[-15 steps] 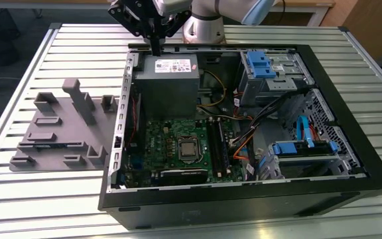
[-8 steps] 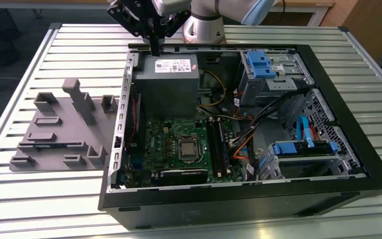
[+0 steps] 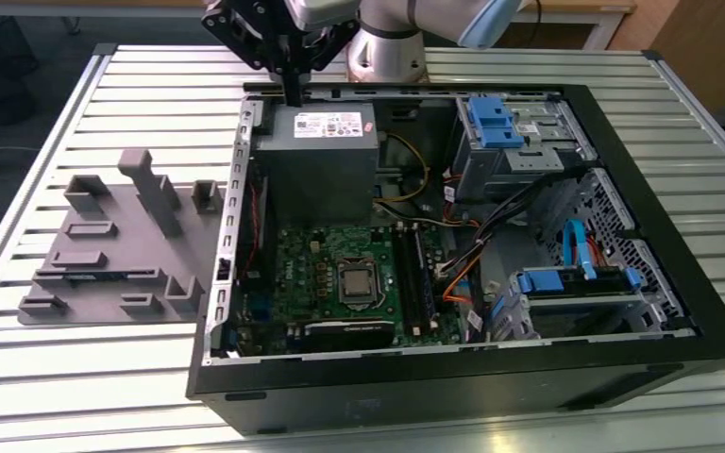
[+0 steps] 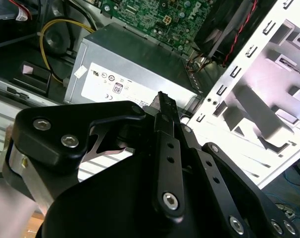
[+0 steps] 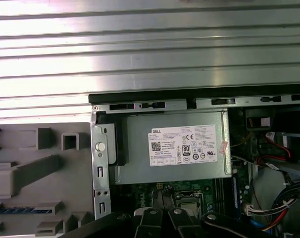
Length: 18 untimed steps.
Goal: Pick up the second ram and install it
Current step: 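Reach for the second ram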
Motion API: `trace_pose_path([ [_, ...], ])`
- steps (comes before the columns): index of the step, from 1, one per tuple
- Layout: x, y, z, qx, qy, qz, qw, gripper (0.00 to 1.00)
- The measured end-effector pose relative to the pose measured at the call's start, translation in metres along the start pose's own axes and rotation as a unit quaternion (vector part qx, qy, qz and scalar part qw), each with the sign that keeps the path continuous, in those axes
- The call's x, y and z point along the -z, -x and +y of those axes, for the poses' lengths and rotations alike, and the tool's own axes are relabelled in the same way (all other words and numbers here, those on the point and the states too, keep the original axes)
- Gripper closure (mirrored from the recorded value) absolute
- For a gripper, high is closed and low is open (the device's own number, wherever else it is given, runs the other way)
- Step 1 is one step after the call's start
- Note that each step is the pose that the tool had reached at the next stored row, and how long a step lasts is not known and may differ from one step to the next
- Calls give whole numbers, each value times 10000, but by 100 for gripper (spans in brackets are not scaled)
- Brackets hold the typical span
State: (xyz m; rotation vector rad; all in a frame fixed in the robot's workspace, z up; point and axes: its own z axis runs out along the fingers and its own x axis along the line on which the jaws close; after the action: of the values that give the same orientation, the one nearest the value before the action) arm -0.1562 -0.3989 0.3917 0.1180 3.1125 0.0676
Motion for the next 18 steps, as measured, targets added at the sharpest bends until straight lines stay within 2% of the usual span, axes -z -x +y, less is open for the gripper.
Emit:
trace_pose_path([
  [18, -1, -51, -4, 0, 0, 0, 10000, 89],
])
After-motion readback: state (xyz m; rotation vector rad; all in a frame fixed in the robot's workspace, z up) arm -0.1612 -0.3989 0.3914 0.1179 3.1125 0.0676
